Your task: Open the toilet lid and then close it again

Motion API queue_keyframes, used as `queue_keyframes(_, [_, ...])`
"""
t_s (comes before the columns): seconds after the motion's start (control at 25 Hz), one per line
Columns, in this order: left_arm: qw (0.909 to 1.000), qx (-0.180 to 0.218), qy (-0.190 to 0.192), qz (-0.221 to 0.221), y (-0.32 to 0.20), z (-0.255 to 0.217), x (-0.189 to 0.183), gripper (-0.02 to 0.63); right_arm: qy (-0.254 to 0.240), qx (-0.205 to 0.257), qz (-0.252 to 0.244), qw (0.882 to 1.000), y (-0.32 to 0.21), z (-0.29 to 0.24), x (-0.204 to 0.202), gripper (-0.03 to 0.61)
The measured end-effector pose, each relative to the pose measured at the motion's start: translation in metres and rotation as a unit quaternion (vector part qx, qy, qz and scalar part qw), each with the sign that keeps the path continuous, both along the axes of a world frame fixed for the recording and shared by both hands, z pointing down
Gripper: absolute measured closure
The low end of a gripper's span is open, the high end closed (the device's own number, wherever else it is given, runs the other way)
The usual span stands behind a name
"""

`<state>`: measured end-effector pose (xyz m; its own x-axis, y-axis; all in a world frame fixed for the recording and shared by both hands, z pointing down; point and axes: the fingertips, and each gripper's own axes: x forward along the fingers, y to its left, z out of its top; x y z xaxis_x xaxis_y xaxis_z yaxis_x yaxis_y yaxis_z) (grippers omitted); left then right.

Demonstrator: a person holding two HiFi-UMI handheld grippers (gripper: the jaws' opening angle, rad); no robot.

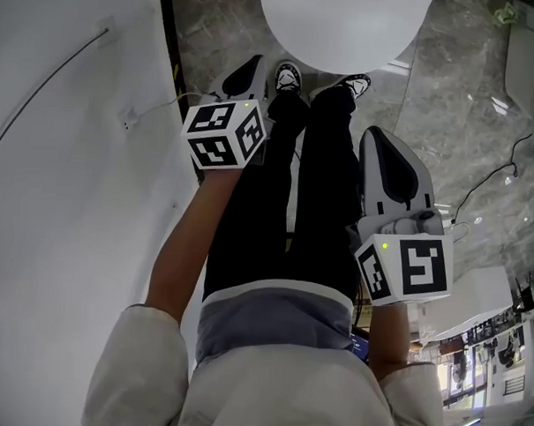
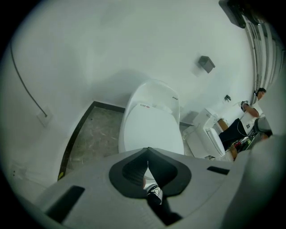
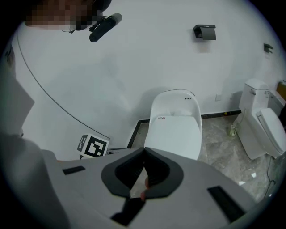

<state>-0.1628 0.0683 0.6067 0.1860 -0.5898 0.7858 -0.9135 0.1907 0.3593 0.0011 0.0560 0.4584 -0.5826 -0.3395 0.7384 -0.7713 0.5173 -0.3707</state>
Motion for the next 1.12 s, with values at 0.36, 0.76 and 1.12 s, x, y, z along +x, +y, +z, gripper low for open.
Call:
queue_keyframes(0.36, [0.9985,-0.049,0.021,0.004,0.001,0.066,0.002,0.606,0.001,-0.008,-0.006,1.0,0.001,0.005,0.0,0.568])
queue_keyframes(0.76, [0.99,-0.092,0.102,-0.031,0.01,0.121,0.016,0.586,0.005,-0.018,-0.004,1.0,0.008,0.013,0.004,0.568])
queue_keyframes(1.12, [0.9741,-0.096,0.175,-0.105,0.005,0.159,0.02,0.431,0.009,-0.026,0.005,1.0,0.001,0.017,0.01,0.568])
